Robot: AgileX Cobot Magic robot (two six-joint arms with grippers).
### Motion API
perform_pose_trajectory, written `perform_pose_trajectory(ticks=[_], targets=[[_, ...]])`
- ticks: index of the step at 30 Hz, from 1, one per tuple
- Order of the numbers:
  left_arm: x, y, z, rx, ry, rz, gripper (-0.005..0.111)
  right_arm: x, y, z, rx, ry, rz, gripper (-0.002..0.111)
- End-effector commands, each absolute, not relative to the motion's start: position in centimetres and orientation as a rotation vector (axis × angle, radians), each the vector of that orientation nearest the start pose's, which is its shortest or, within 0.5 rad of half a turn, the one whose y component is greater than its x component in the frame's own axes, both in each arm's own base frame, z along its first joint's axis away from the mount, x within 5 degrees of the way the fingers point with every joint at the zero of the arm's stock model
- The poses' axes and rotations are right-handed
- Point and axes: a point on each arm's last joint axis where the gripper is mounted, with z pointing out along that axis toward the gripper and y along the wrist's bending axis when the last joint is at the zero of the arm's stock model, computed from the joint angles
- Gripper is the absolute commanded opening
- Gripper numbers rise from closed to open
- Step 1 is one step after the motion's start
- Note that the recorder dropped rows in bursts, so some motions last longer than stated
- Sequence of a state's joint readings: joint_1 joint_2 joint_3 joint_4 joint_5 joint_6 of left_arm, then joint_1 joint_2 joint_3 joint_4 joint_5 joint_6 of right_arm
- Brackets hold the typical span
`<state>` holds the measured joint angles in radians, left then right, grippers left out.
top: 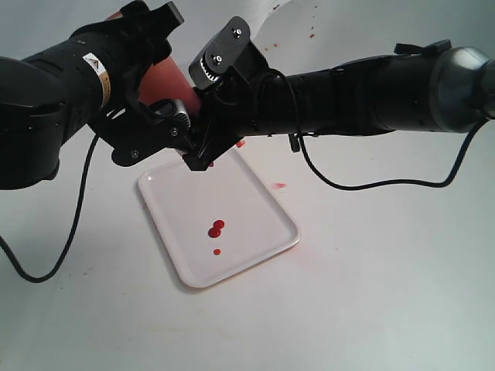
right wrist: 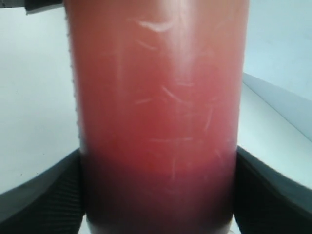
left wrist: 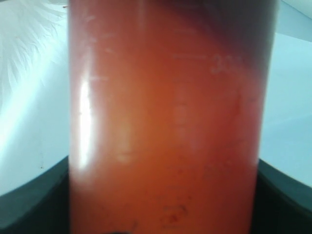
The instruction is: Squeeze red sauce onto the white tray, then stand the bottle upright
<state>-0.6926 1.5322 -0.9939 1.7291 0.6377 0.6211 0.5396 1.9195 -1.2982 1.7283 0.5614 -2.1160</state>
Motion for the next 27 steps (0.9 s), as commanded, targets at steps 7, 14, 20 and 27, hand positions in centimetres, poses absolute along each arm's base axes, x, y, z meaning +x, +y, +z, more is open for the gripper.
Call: perform_pose_trajectory(ticks=[7, 14, 20, 27], targets=[[28.9, -17.2, 30.1, -2.702, -0.739, -2.110, 0.000, 34.2, 25.5, 24.3, -1.183, 1.691, 0.643, 0.086], [29.0, -16.7, 30.3, -2.631, -0.784, -2.132, 0.000, 32.8, 22.8, 29.7, -1.130, 1.700, 0.598, 0.086], [29.0, -16.3, 30.5, -2.591, -1.013, -2.174, 0.000, 31.7, 21.5, 30.8, -1.207, 1.762, 0.466, 0.086], [28.9, -15.9, 30.2, -2.550, -1.520, -2.156, 0.000, 29.7, 19.7, 34.7, -1.160, 1.740, 0.383, 0.086]])
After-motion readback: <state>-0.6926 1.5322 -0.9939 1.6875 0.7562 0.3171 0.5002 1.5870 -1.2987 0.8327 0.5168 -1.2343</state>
